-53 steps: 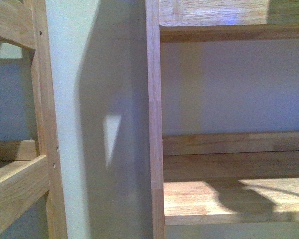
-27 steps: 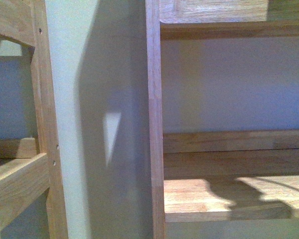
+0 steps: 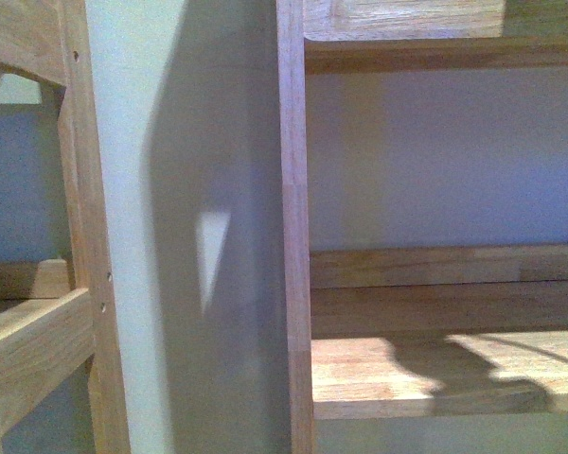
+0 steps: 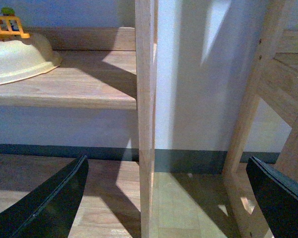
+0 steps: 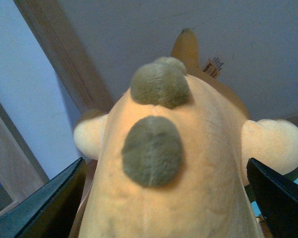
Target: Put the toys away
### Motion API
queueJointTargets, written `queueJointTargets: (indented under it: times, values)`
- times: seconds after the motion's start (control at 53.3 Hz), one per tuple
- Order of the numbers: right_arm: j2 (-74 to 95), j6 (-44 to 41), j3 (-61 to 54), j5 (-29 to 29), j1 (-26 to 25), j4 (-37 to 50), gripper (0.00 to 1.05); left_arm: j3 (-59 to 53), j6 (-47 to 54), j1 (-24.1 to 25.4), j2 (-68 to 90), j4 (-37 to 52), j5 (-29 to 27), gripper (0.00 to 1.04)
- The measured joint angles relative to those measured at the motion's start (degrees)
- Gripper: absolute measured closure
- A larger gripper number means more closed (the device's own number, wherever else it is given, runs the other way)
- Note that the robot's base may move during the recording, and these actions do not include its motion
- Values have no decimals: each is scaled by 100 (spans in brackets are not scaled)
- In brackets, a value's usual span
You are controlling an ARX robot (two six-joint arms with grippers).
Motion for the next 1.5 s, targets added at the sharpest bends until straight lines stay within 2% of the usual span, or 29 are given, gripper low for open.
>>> queueJointTargets:
  times: [0.206, 0.544, 0.713, 0.788, 0.882, 1.069, 1.201, 1.313, 1.426, 1.501]
  values:
    - [-640, -319, -323, 74, -85, 251, 7, 0, 0, 0, 0, 0, 0, 6]
    - [-3416, -1005, -2592, 553, -944, 490, 7, 0, 0, 0, 0, 0, 0, 6]
    - [-5077, -1058, -4024, 468, -1803, 9, 7, 0, 0, 0, 0, 0, 0, 6]
    - [-5801, -874, -4771, 315, -2424, -11, 7, 0, 0, 0, 0, 0, 0, 6]
    - [-6253, -817, -5471, 363, -2789, 68, 7, 0, 0, 0, 0, 0, 0, 6]
    - [-6817, -916, -6881, 586, -2621, 140, 7, 0, 0, 0, 0, 0, 0, 6]
    - [-7486, -1134, -7921, 846, -2002, 52, 7, 0, 0, 0, 0, 0, 0, 6]
    - [-7844, -1152, -8380, 739, -1882, -188, 7, 0, 0, 0, 0, 0, 0, 6]
    - [-8183, -1145, -8861, 625, -1744, -815, 7, 0, 0, 0, 0, 0, 0, 6]
    - [-8194, -1143, -8902, 621, -1731, -861, 7, 0, 0, 0, 0, 0, 0, 6]
